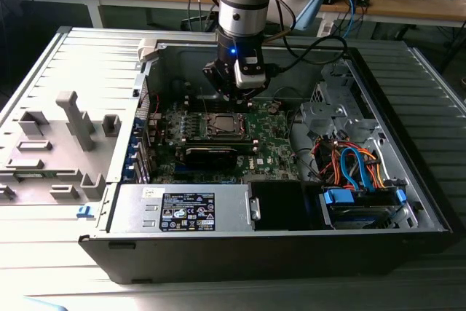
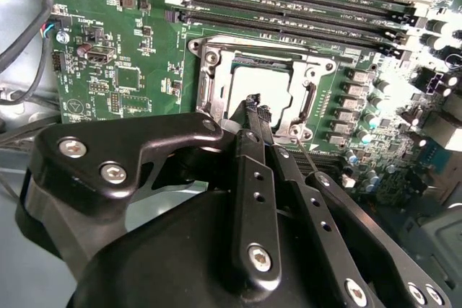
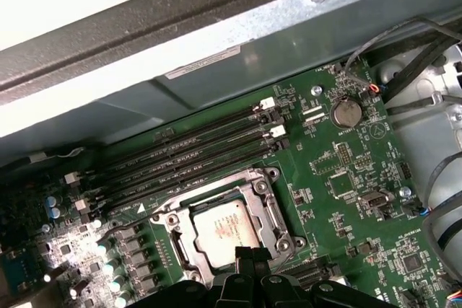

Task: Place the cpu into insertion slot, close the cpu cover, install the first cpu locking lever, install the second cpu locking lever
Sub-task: 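Install the first cpu locking lever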

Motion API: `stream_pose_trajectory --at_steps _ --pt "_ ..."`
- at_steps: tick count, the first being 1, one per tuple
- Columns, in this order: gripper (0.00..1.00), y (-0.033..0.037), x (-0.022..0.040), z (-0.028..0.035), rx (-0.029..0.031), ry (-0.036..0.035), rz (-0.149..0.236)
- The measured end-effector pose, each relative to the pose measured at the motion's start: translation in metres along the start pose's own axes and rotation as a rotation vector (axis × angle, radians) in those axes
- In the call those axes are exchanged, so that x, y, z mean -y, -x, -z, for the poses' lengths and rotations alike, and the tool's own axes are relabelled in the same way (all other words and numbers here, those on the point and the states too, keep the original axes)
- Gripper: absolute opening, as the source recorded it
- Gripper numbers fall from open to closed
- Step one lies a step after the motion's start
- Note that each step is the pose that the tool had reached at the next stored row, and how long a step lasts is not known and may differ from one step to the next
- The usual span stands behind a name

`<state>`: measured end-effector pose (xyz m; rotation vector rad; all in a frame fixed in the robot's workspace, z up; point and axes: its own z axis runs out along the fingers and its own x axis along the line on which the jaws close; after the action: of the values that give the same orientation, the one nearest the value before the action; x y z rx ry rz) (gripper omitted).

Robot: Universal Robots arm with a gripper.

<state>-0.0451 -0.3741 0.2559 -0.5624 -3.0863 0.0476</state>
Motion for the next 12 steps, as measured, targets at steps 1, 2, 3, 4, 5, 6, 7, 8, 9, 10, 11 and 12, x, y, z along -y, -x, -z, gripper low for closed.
stream_pose_trajectory --at_steps 1,2,3,4,5,6,7,8,9,10,11,12 --pt "0.11 0.0 0.0 0.0 0.0 0.0 0.001" --pt "0.11 0.0 0.0 0.0 0.0 0.0 0.002" --pt "0.11 0.0 0.0 0.0 0.0001 0.0 0.004" --pt "0.11 0.0 0.0 0.0 0.0002 0.0 0.006" --pt "0.11 0.0 0.0 0.0 0.0002 0.0 0.007" --pt "0.11 0.0 0.0 0.0 0.0002 0.0 0.008" --pt "0.11 0.0 0.0 0.0 0.0003 0.0 0.011" --pt "0.11 0.0 0.0 0.0 0.0004 0.0 0.014" --pt "0.11 0.0 0.0 0.0 0.0006 0.0001 0.022" --pt "0.11 0.0 0.0 0.0 0.0007 0.0004 0.03" --pt "0.11 0.0 0.0001 0.0 0.0019 0.0006 0.07" --pt "0.11 0.0 0.0002 0.0 0.0025 0.0006 0.091"
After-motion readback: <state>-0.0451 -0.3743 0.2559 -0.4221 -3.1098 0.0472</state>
